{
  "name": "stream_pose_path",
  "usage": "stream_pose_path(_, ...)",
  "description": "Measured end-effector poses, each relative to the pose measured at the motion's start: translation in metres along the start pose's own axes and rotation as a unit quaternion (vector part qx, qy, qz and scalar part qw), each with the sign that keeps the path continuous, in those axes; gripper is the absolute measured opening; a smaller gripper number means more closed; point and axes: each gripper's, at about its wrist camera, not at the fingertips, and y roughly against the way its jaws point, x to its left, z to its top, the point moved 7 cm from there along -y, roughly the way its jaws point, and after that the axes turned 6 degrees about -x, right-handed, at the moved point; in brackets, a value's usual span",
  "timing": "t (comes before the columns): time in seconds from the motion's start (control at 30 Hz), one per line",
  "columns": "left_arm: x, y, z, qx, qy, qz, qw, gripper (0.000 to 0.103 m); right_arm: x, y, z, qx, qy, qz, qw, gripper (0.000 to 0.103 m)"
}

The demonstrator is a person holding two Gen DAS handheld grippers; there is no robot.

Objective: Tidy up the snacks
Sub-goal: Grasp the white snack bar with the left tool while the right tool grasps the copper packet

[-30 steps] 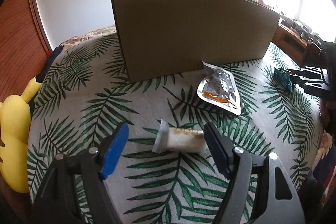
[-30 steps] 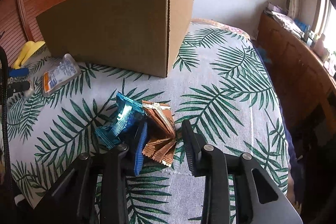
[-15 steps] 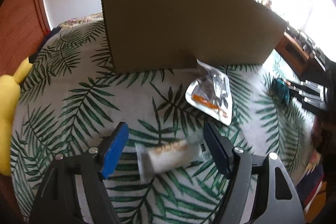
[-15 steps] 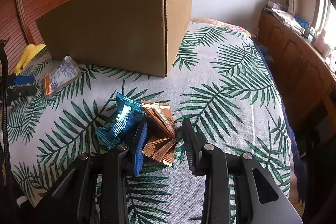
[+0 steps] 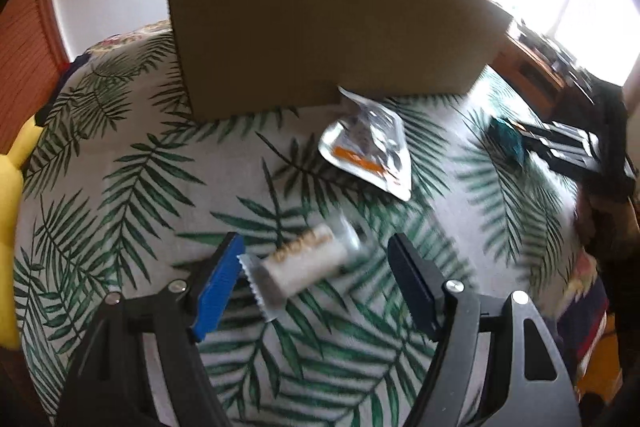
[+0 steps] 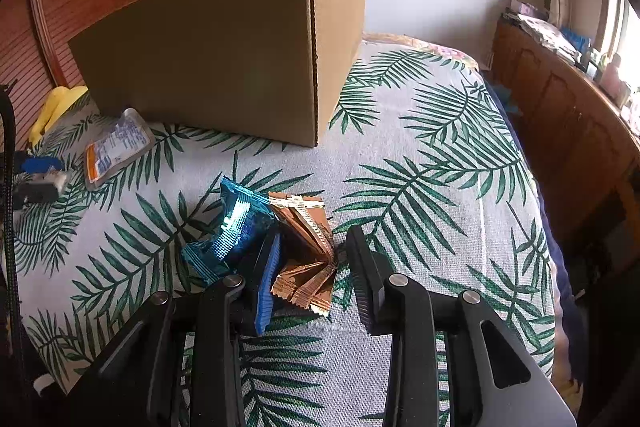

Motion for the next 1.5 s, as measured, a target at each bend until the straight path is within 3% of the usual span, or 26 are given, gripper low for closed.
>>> stream_pose_path(0.17, -0.019, 0.008, -0.012, 0.023, -0.023, -0.039, 0.9987, 0.074, 0.000, 0.000, 0.000, 0.000, 0.000, 0.000, 1.000, 0.032)
stream_pose_path(0.27, -0.027, 0.008, -0.012, 0.025, -0.044, -0.030, 0.9983, 0.074, 0.000, 0.000, 0.000, 0.000, 0.000, 0.000, 1.000, 0.032)
stream_pose_path(0.5, -0.025, -0.006, -0.002, 0.021, -0.041, 0.000, 0.9989, 0.070, 0.000, 0.000, 0.000, 0.000, -0.001, 0.001, 1.000, 0.032)
stream_pose_path(0.6, -0.023, -0.008, 0.002, 0.014, -0.041, 0.008, 0.9990, 0.062, 0.000, 0.000, 0.000, 0.000, -0.001, 0.001, 1.000, 0.032)
stream_pose_path(0.7, -0.019, -0.007, 0.004, 0.007, -0.042, 0.016, 0.9990, 0.040, 0.000, 0.000, 0.000, 0.000, -0.001, 0.001, 1.000, 0.032)
stream_pose_path(0.77, -0.018, -0.005, 0.003, 0.002, -0.051, 0.024, 0.9984, 0.020, 0.000, 0.000, 0.000, 0.000, -0.001, 0.001, 1.000, 0.032)
stream_pose_path(1.1, -0.017, 0.009, -0.002, -0.024, -0.035, 0.014, 0.9990, 0.019, 0.000, 0.001, -0.001, -0.001, 0.000, -0.001, 1.000, 0.032)
stream_pose_path(1.27, -0.022, 0.018, 0.002, -0.040, -0.032, 0.006, 0.9987, 0.019, -0.001, 0.002, -0.001, -0.004, -0.002, -0.013, 1.000, 0.025)
stream_pose_path(1.5, -0.032, 0.032, 0.018, -0.077, -0.025, 0.000, 0.9967, 0.019, -0.007, 0.005, 0.001, -0.009, -0.020, -0.018, 1.000, 0.023)
